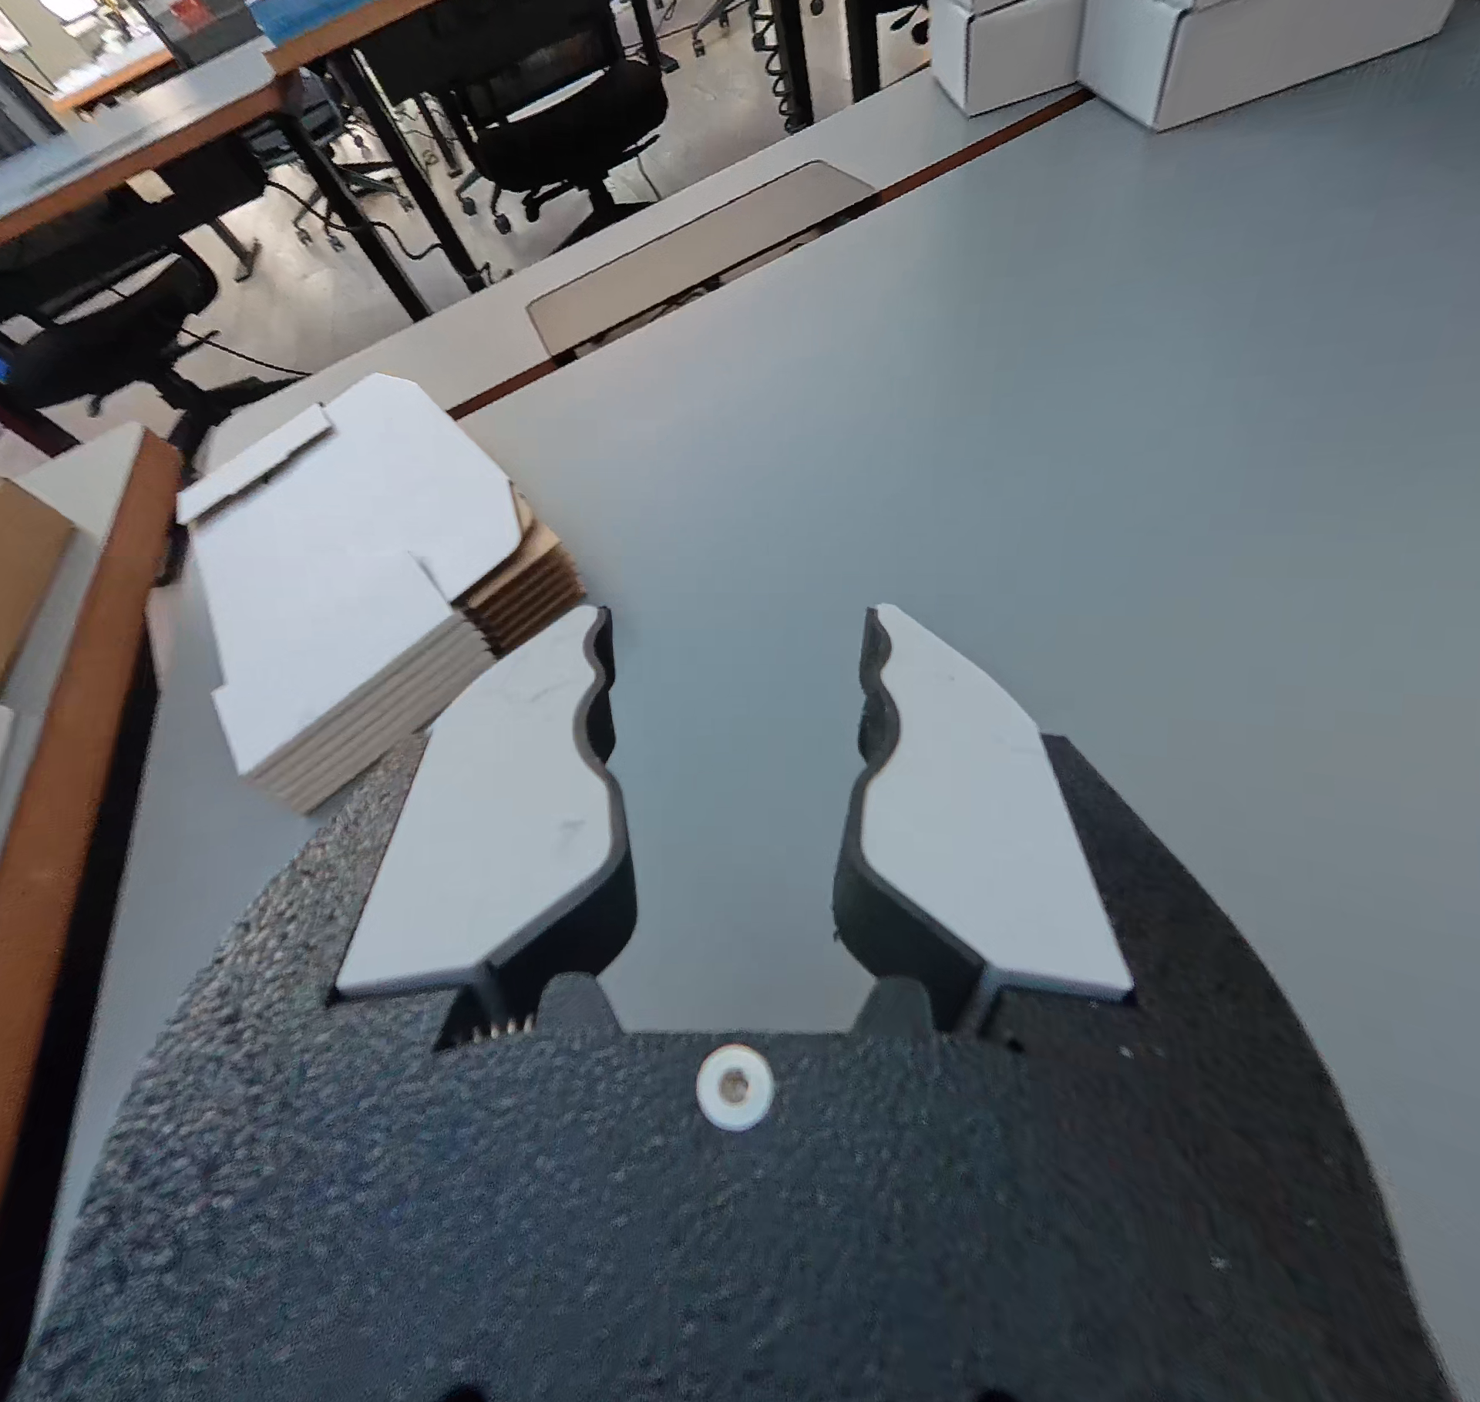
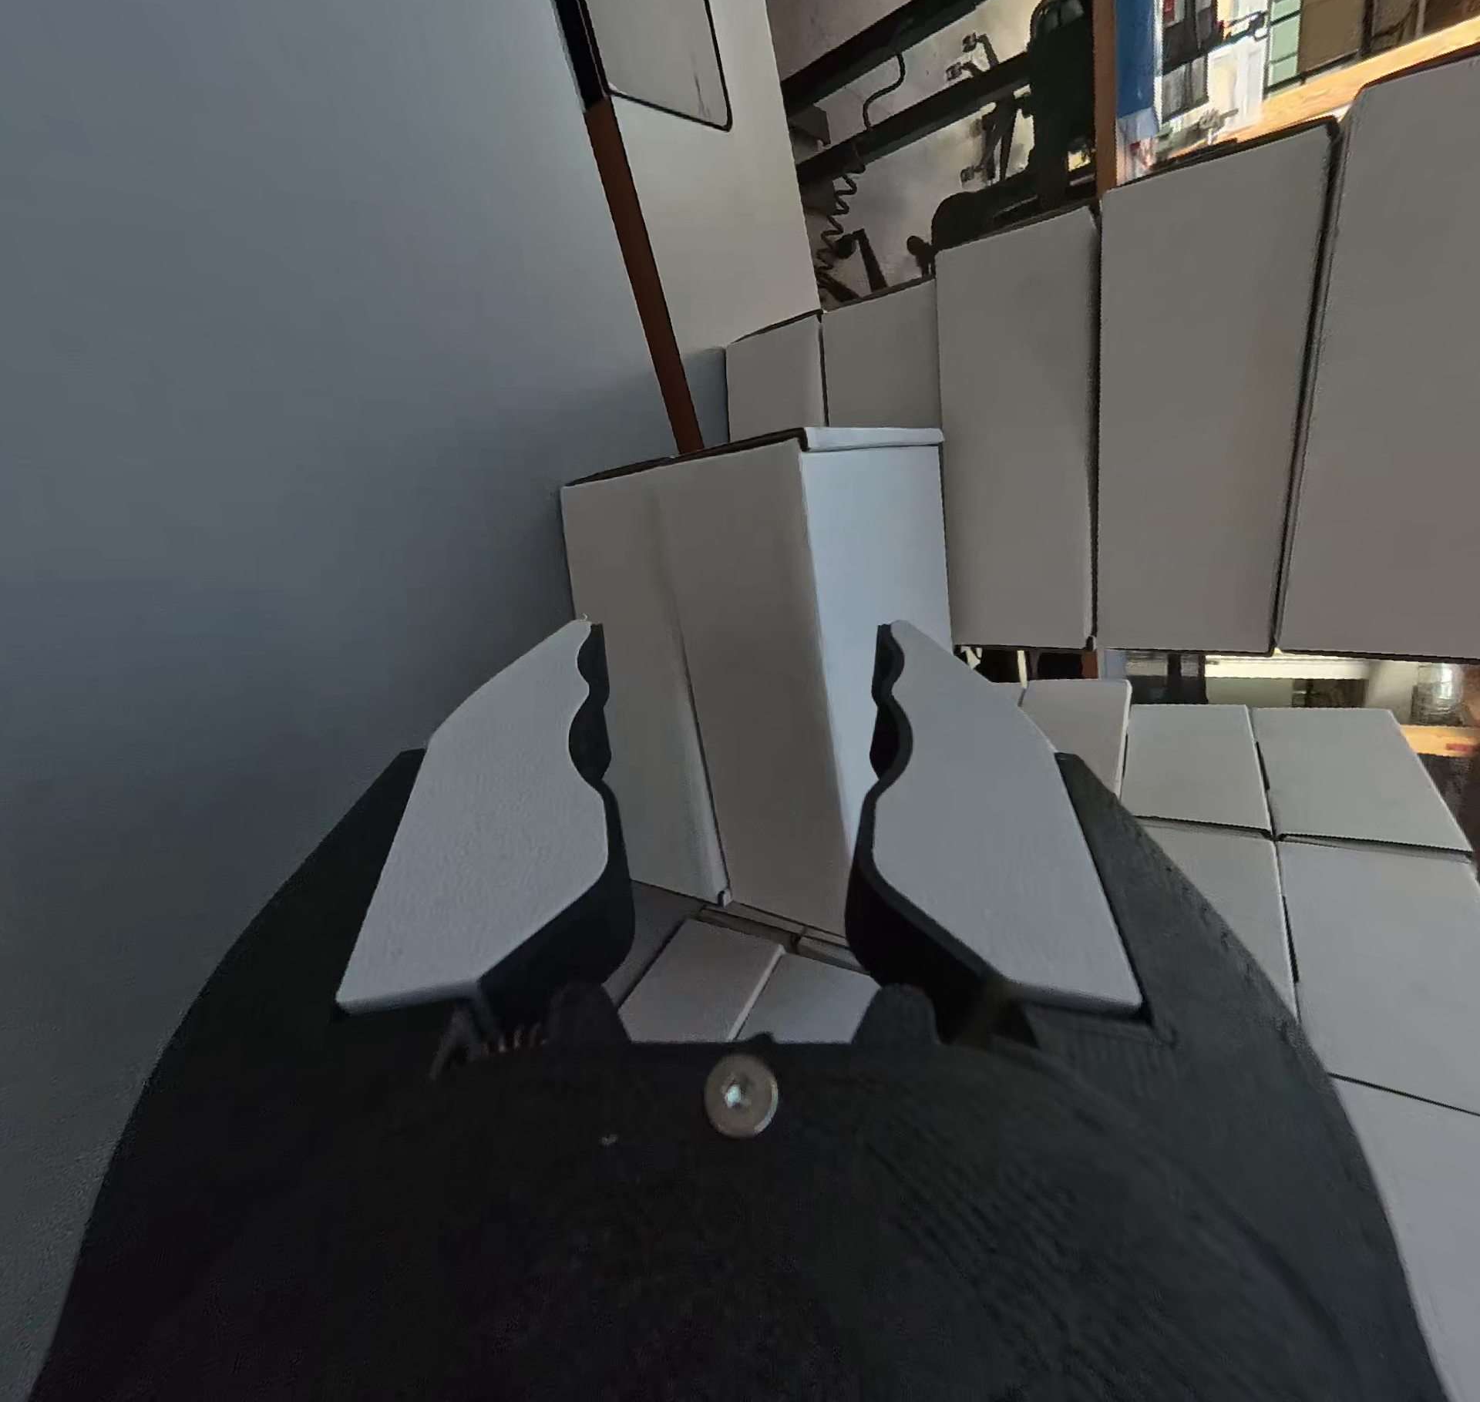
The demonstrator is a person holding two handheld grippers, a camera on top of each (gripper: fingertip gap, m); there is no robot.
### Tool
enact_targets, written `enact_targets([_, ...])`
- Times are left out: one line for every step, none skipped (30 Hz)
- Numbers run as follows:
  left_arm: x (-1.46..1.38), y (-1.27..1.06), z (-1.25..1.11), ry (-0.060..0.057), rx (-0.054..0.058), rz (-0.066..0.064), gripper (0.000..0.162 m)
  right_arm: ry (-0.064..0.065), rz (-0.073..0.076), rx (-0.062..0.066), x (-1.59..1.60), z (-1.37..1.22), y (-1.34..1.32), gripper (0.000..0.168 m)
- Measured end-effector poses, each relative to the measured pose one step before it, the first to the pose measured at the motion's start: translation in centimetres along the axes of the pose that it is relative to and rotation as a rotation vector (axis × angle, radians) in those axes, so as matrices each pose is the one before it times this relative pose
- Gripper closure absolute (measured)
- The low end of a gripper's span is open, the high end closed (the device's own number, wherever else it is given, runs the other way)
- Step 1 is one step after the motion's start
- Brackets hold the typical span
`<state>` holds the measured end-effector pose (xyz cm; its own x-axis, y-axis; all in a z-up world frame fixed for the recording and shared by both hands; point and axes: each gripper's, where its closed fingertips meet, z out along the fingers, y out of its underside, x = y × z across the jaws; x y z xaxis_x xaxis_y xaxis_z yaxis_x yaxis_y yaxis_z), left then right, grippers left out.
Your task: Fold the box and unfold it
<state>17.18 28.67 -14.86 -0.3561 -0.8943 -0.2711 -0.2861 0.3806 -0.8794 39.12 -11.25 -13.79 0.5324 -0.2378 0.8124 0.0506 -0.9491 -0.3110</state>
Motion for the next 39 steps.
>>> enact_targets([-1.608,0.056,0.390,-0.0436,-0.0122,0.0651,0.104,-0.0365,0.0488,-0.0060,-0.901,-0.724,-0.637,0.104])
enact_targets([-1.482,0.175,0.594,-0.0275,-0.0145,0.0676,0.103,-0.0363,0.0511,-0.0017,-1.059,-0.694,-0.733,0.104])
enact_targets([-1.225,0.243,0.732,-0.0052,-0.0142,0.0664,0.102,-0.0322,0.0514,0.0108,-1.161,-0.711,-0.843,0.104])
enact_targets([-0.909,0.347,0.823,0.0209,-0.0170,0.0618,0.101,-0.0495,0.0425,0.0210,-1.540,-0.708,-0.934,0.105])
enact_targets([-0.726,0.452,0.870,0.0397,-0.0208,0.0461,0.098,-0.0680,0.0279,0.0292,-1.952,-0.667,-0.976,0.105])
enact_targets([-0.804,0.468,0.851,0.0401,-0.0233,0.0271,0.094,-0.0667,0.0135,0.0302,-2.020,-0.555,-0.884,0.105])
enact_targets([-0.912,0.426,0.818,0.0371,-0.0202,0.0139,0.090,-0.0554,0.0106,0.0287,-1.850,-0.466,-0.797,0.105])
enact_targets([-0.763,0.406,0.774,0.0470,-0.0175,0.0054,0.089,-0.0501,0.0188,0.0253,-1.695,-0.383,-0.689,0.105])
enact_targets([-0.679,0.438,0.715,0.0494,-0.0199,0.0011,0.087,-0.0539,0.0290,0.0207,-1.666,-0.290,-0.570,0.106])
enact_targets([-0.744,0.580,0.662,0.0375,-0.0322,0.0047,0.085,-0.0578,0.0298,0.0175,-1.614,-0.237,-0.441,0.106])
enact_targets([-0.574,0.667,0.598,0.0372,-0.0420,0.0128,0.080,-0.0480,0.0282,0.0194,-1.409,-0.204,-0.381,0.106])
enact_targets([-0.446,0.577,0.551,0.0344,-0.0403,0.0168,0.077,-0.0348,0.0240,0.0208,-1.163,-0.220,-0.303,0.107])
enact_targets([-0.349,0.418,0.519,0.0280,-0.0329,0.0157,0.077,-0.0278,0.0205,0.0202,-1.012,-0.247,-0.221,0.108])
enact_targets([-0.250,0.236,0.513,0.0254,-0.0226,0.0150,0.077,-0.0216,0.0151,0.0148,-0.869,-0.238,-0.120,0.109])
enact_targets([-0.189,0.190,0.513,0.0218,-0.0198,0.0143,0.077,-0.0158,0.0065,0.0071,-0.723,-0.204,0.015,0.109])
enact_targets([-0.229,0.261,0.520,0.0143,-0.0231,0.0118,0.078,-0.0071,-0.0015,0.0034,-0.514,-0.184,0.096,0.109])
enact_targets([-0.258,0.303,0.510,0.0072,-0.0253,0.0086,0.080,-0.0016,-0.0034,0.0008,-0.363,-0.167,0.171,0.109])
enact_targets([-0.219,0.339,0.485,0.0052,-0.0265,0.0044,0.080,0.0003,-0.0031,-0.0071,-0.231,-0.167,0.303,0.109])
enact_targets([-0.158,0.364,0.449,0.0050,-0.0264,0.0032,0.080,0.0019,0.0009,-0.0105,-0.104,-0.170,0.378,0.109])
enact_targets([-0.205,0.369,0.396,-0.0010,-0.0245,0.0056,0.080,0.0021,0.0070,-0.0054,-0.043,-0.160,0.354,0.109])
enact_targets([-0.220,0.329,0.349,-0.0062,-0.0200,0.0052,0.080,-0.0017,0.0115,-0.0054,-0.023,-0.158,0.380,0.109])
enact_targets([-0.081,0.291,0.327,0.0008,-0.0147,-0.0010,0.080,-0.0072,0.0133,-0.0065,-0.068,-0.144,0.395,0.110])
enact_targets([0.086,0.245,0.324,0.0071,-0.0099,-0.0070,0.080,-0.0078,0.0133,-0.0011,-0.064,-0.138,0.304,0.110])
enact_targets([0.080,0.048,0.196,0.0017,0.0037,-0.0044,0.080,-0.0045,0.0131,0.0049,-0.016,-0.103,0.202,0.110])
enact_targets([-0.002,-0.108,-0.019,-0.0053,0.0120,-0.0043,0.080,-0.0022,0.0117,0.0077,0.025,-0.063,0.141,0.110])
enact_targets([0.086,0.081,-0.048,-0.0025,-0.0047,0.0008,0.080,-0.0020,0.0112,0.0032,0.067,-0.011,0.189,0.110])
enact_targets([0.226,0.091,-0.144,0.0015,-0.0071,0.0090,0.081,0.0001,0.0105,-0.0042,0.091,0.031,0.245,0.111])
enact_targets([0.205,0.186,-0.200,-0.0033,-0.0135,0.0197,0.082,0.0033,0.0083,-0.0053,0.104,0.031,0.202,0.111])
enact_targets([0.191,0.229,-0.232,-0.0079,-0.0183,0.0236,0.085,0.0053,0.0061,-0.0027,0.102,0.006,0.134,0.111])
enact_targets([0.237,0.235,-0.247,-0.0077,-0.0199,0.0249,0.087,0.0023,0.0030,0.0015,0.002,-0.007,0.026,0.111])
enact_targets([0.238,0.168,-0.221,-0.0116,-0.0162,0.0241,0.090,-0.0013,0.0006,0.0060,-0.080,-0.025,-0.062,0.111])
enact_targets([0.118,0.147,-0.177,-0.0226,-0.0159,0.0254,0.093,-0.0014,0.0004,0.0068,-0.106,-0.013,-0.083,0.111])
enact_targets([-0.030,0.175,-0.070,-0.0360,-0.0198,0.0234,0.099,0.0022,0.0001,0.0059,-0.043,0.001,-0.075,0.111])
enact_targets([0.040,0.140,-0.075,-0.0317,-0.0181,0.0288,0.104,0.0014,-0.0002,0.0048,-0.050,0.023,-0.048,0.111])
enact_targets([0.004,0.145,-0.154,-0.0328,-0.0206,0.0374,0.106,-0.0018,0.0016,0.0004,-0.081,0.036,0.039,0.111])
enact_targets([0.041,0.196,-0.196,-0.0323,-0.0279,0.0353,0.106,0.0008,0.0034,-0.0043,-0.041,0.024,0.125,0.111])
enact_targets([-0.043,0.152,-0.245,-0.0421,-0.0274,0.0257,0.106,0.0032,0.0020,-0.0064,-0.026,-0.011,0.195,0.110])
enact_targets([-0.146,0.130,-0.356,-0.0515,-0.0244,0.0249,0.106,0.0041,-0.0002,-0.0058,-0.037,-0.059,0.218,0.110])
enact_targets([-0.194,0.114,-0.484,-0.0561,-0.0192,0.0241,0.106,0.0021,-0.0014,-0.0033,-0.082,-0.127,0.210,0.110])
